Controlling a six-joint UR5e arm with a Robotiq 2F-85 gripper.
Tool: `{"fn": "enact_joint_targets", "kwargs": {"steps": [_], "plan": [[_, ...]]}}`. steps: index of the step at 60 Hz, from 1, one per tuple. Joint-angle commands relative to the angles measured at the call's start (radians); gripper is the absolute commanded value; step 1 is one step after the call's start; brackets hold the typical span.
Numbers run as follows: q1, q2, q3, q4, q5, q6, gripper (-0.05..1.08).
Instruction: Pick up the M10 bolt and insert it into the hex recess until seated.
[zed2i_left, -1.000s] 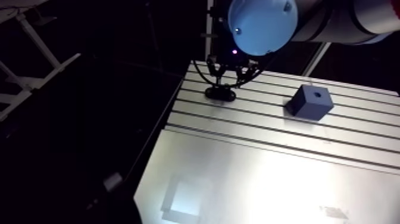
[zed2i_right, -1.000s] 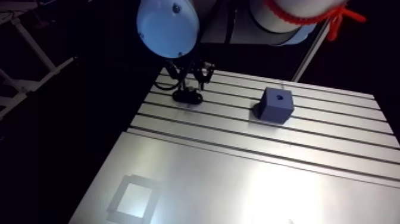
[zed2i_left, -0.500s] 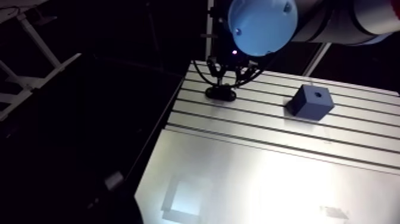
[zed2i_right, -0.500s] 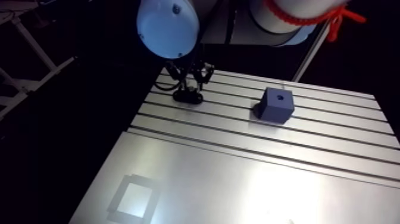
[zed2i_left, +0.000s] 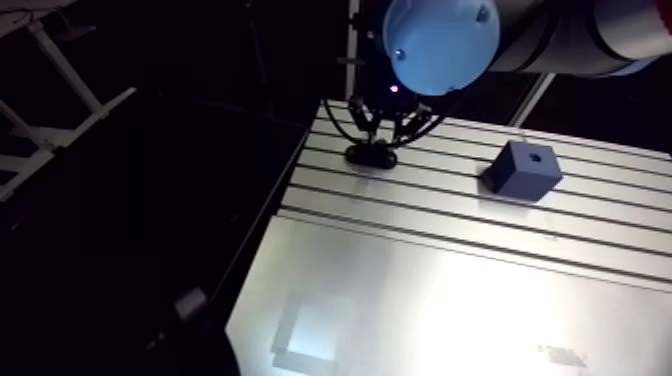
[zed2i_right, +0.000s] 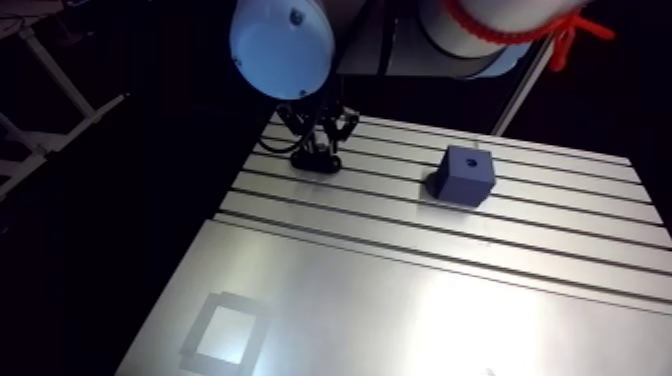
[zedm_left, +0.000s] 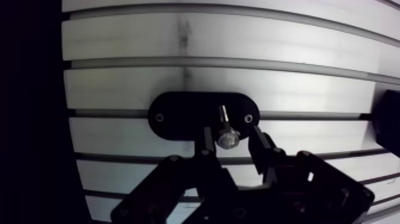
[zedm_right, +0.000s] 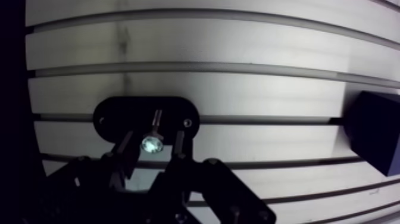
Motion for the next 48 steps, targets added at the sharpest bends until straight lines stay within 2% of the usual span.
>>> {"fn": "enact_joint_targets", "kwargs": {"steps": [1,48], "plan": [[0.001,0.001,0.000,-0.001,0.000,0.000,0.60],[0.004,0.000,-0.001,0.000,0.000,0.000,0.62]]}}
